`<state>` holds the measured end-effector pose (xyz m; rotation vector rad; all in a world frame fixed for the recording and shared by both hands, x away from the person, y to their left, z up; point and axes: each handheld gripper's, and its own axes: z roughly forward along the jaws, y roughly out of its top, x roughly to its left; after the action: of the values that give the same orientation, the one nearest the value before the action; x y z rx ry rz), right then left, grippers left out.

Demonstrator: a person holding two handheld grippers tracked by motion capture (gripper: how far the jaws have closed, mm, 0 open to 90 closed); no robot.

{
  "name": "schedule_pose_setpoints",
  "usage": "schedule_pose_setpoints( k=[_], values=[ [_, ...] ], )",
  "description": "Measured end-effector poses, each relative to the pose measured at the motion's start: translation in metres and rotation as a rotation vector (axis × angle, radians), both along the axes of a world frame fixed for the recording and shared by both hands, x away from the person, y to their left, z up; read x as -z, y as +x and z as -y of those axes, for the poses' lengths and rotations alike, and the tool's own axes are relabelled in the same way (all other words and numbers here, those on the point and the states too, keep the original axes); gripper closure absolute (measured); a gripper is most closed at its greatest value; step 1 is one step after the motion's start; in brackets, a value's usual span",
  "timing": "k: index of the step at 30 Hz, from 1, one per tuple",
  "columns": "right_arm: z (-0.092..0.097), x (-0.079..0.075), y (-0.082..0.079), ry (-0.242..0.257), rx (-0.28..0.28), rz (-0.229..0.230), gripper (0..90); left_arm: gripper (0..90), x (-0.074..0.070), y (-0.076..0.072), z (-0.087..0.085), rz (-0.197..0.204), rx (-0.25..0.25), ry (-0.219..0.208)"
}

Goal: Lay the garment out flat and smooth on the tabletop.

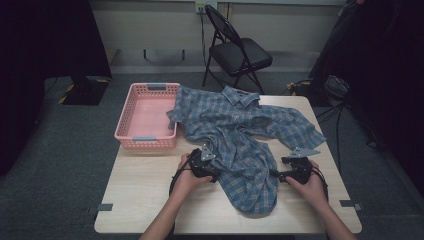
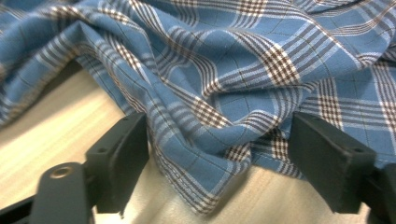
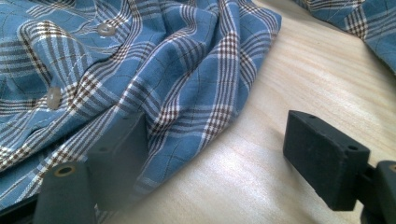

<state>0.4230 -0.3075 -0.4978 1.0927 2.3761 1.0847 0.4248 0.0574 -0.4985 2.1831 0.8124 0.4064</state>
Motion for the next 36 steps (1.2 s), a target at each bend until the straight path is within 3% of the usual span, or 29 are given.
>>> schedule_pose_setpoints(
  k=[3,12,17,18,19,22,30,36],
  values=[
    [0.000,0.000,0.000,0.000,0.000,0.000,21.3,16.7,0.001,0.001,-0.002,-0.031,-0.009,-0.017],
    [0.005,-0.004,0.001,0.018,0.018,0.004,23.9,15.2,0.001,0.001,-0.002,-0.034,-0.006,-0.018],
    [0.013,-0.020,0.011,0.060,0.064,0.042,41.1,15.2,0.001,0.001,-0.002,-0.033,-0.006,-0.017],
    [0.013,-0.020,0.011,0.060,0.064,0.042,41.1,15.2,0.001,0.001,-0.002,-0.033,-0.006,-0.017],
    [0.013,-0.022,0.014,0.059,0.070,0.046,47.5,15.2,0.001,0.002,-0.002,-0.033,-0.006,-0.016],
    [0.008,-0.022,0.024,0.028,0.083,0.057,53.9,15.2,0.001,0.001,-0.002,-0.033,-0.006,-0.017],
    [-0.019,-0.018,0.045,-0.045,0.064,0.071,60.9,15.2,0.001,0.002,-0.002,-0.034,-0.006,-0.017],
    [-0.030,-0.011,0.055,-0.087,0.045,0.043,65.4,15.2,0.001,0.002,-0.002,-0.033,-0.006,-0.016]
  ],
)
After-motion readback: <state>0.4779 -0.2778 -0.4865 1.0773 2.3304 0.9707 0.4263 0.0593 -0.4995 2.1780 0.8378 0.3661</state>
